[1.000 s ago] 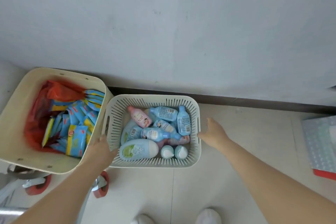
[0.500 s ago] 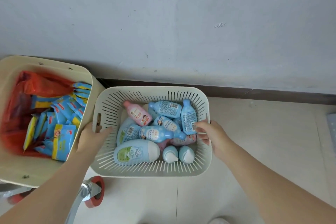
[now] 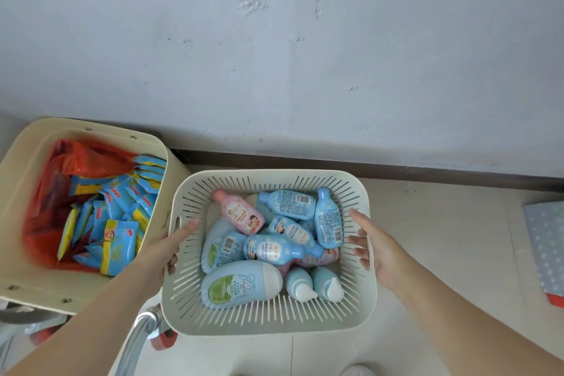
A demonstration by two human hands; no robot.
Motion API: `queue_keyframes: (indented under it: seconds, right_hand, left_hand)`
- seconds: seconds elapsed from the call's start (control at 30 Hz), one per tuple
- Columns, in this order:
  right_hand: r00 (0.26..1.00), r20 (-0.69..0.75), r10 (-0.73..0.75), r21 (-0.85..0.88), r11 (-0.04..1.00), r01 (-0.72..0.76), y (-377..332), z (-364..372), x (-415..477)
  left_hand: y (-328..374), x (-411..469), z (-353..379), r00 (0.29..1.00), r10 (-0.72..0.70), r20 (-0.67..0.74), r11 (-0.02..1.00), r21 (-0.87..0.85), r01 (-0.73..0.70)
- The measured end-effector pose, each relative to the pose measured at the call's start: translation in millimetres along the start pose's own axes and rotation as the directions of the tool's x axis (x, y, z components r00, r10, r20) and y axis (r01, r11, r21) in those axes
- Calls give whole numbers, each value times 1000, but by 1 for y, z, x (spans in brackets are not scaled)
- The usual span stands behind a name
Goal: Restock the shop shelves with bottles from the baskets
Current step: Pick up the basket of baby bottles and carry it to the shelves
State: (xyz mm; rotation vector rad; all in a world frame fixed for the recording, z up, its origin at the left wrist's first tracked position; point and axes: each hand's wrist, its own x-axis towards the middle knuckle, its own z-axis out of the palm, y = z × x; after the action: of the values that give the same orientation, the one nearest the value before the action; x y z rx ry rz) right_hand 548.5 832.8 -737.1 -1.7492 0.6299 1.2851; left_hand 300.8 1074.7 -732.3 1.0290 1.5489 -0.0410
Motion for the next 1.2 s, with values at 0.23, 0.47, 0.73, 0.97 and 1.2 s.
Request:
queue_keyframes:
  seconds: [0.23,0.47,0.73,0.97,1.2]
  right_hand:
    - [1000,24,-19,8,1000,18,-21,-36,-92]
    - [999,42,20,35,999,-21,-39,-99,-211]
    - [1000,18,-2,64,998,0,-85,-164,-359]
    - [997,-35,-65,163,984,70,-98,-220,-451]
    - [984,-77,-159,183,968,171,-124,-273,-523]
  left_hand:
    - [39,-88,-3,1000,-6,-10,999,35,7]
    - [91,-215,-13,998,52,26,996,64,-54]
    - [166,-353,-19,996,52,69,994,97,-59]
    - [224,-458,-3,986,120,117,987,97,-131]
    - [276,-537,14,947,204,248,959,145,-244]
